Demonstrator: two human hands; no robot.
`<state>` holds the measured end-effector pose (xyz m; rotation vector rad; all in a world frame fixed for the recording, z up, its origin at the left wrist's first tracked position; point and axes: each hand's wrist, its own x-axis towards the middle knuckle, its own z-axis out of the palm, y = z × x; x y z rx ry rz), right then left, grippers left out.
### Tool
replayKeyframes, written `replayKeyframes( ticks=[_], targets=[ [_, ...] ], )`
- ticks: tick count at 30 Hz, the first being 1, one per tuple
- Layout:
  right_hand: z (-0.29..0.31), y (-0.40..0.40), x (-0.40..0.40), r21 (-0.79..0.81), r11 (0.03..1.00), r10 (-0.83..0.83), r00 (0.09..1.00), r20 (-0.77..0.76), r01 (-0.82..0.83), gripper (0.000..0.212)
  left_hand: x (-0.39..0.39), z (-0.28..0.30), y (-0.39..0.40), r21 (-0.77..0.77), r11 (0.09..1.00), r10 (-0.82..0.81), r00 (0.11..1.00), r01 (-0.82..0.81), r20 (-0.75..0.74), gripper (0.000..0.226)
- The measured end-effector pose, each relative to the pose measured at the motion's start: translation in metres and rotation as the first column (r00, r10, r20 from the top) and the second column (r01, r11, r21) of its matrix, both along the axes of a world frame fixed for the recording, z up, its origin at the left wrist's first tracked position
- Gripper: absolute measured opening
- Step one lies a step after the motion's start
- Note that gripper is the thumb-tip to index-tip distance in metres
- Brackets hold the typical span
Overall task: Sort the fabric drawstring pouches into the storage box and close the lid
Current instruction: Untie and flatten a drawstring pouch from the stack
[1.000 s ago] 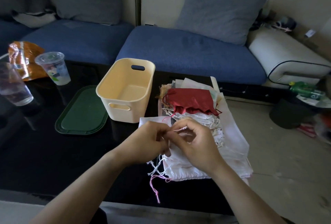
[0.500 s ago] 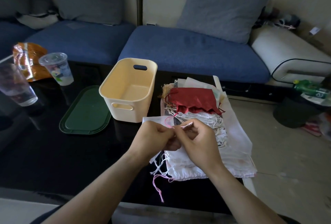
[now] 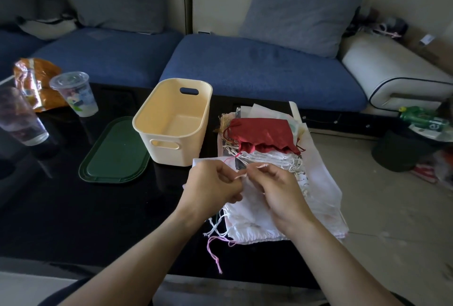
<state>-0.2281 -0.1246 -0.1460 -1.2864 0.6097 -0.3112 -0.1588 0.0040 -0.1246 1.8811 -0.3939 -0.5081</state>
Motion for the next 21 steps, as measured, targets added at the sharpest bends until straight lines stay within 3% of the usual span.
replayKeyframes(
  ticks=[3, 5, 10, 14, 21],
  targets=[
    [0.005, -0.005, 0.0, 0.383, 0.922, -0.041, 0.999, -0.019, 0.045, 0.01, 0.001, 0.001, -0.001, -0.029, 0.998, 0.06, 0.996, -0.058, 0.07, 0.006],
    [0.004, -0.008, -0.001, 0.441, 0.897, -0.025, 1.0, 0.001, 0.022, 0.017, 0.003, 0.001, -0.002, -0.093, 0.993, 0.072, 0.997, -0.07, 0.02, 0.006],
    [0.001, -0.007, 0.0, 0.269, 0.963, -0.026, 1.0, 0.008, 0.023, 0.029, 0.004, 0.003, -0.003, -0.217, 0.972, 0.062, 0.987, -0.094, -0.151, 0.001],
    [0.002, -0.005, 0.001, 0.17, 0.985, -0.012, 1.0, -0.022, 0.016, 0.022, 0.005, 0.006, -0.005, -0.308, 0.938, 0.033, 0.929, -0.157, -0.369, 0.006],
    [0.011, -0.004, -0.005, -0.089, 0.988, -0.117, 0.985, 0.123, 0.128, 0.026, 0.011, 0.005, -0.003, -0.274, 0.953, -0.013, 0.886, -0.13, -0.463, 0.005]
  ],
)
